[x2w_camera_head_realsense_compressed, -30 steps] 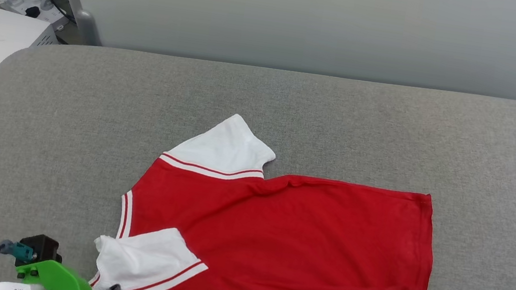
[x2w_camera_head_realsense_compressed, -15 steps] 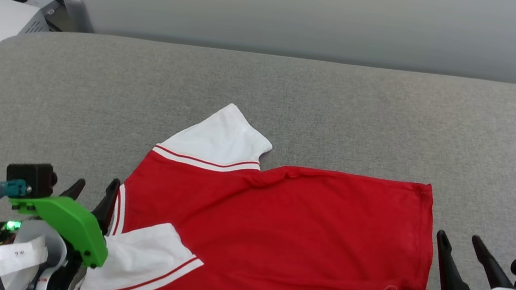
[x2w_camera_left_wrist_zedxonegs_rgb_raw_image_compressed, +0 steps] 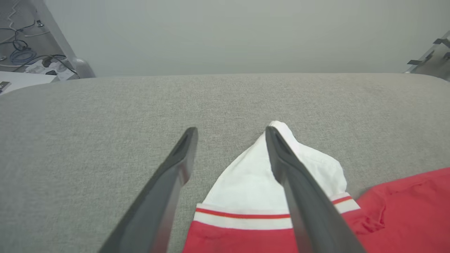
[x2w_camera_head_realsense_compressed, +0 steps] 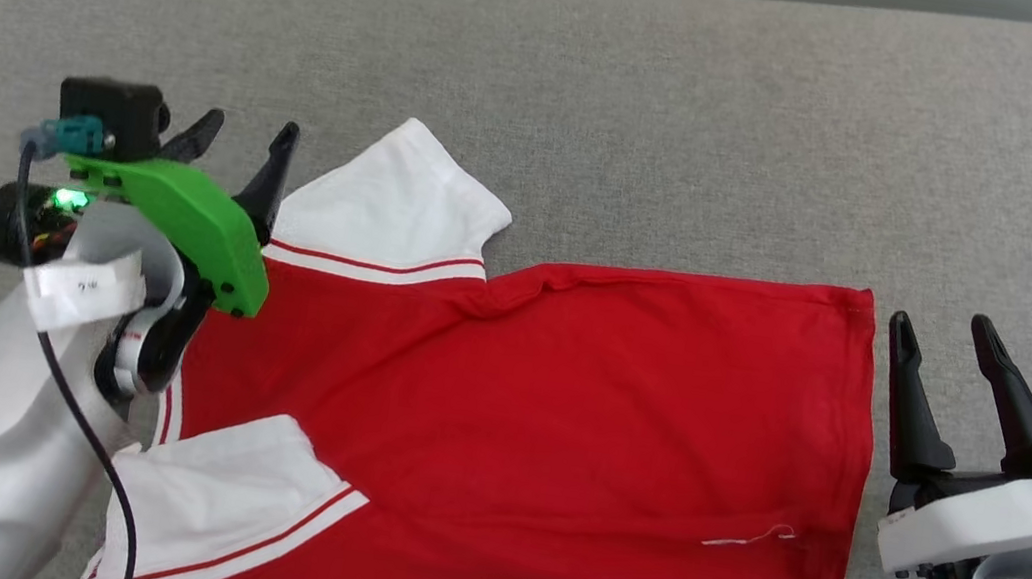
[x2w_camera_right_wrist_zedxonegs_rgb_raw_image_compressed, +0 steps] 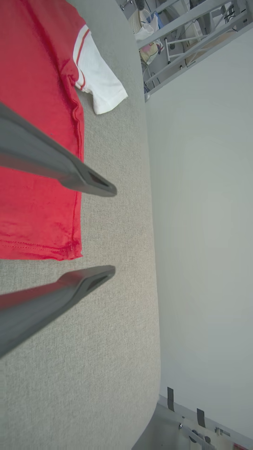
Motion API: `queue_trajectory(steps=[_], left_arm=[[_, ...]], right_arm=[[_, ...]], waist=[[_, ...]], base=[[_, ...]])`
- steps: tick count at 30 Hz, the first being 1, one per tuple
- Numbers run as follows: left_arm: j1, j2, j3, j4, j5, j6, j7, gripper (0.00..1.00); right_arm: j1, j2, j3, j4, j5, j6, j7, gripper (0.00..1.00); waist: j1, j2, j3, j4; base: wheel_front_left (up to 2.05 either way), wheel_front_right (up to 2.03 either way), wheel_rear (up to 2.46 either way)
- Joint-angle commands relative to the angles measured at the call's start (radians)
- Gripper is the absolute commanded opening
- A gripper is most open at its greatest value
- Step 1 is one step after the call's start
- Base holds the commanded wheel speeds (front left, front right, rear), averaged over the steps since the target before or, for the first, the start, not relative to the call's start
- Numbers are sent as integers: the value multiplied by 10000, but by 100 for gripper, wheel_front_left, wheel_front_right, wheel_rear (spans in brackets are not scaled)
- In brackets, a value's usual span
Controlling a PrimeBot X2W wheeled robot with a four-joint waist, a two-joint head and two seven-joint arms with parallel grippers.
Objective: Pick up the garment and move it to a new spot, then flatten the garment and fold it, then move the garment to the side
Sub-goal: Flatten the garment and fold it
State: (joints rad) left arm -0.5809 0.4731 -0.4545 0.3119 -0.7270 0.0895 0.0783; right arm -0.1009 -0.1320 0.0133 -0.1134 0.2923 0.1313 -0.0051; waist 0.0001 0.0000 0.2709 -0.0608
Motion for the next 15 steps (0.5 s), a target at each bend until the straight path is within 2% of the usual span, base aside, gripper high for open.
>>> queue_trajectory(steps=[1, 4, 9, 15], left_arm=[[-551, 20, -92, 272, -54, -250, 305, 100], [-1351, 23, -326, 869, -252, -769, 1187, 100], [-2506, 24, -764, 2010, -787, -1522, 3278, 100], [-3368, 211, -1233, 3033, -1096, -1849, 5290, 100]], right_arm=[[-226, 8, 81, -7, 38, -6, -89, 100], [-397, 13, 172, 119, 100, -6, -149, 100], [-605, 38, 296, 393, 266, -6, -251, 100], [-757, 106, 423, 754, 486, -6, -401, 100]], waist=[[-1, 0, 744, -612], [-1, 0, 971, -864], [-1, 0, 1265, -1190], [-1, 0, 1522, -1537]], base=[[0, 0, 0], [0, 0, 0], [0, 0, 0], [0, 0, 0]])
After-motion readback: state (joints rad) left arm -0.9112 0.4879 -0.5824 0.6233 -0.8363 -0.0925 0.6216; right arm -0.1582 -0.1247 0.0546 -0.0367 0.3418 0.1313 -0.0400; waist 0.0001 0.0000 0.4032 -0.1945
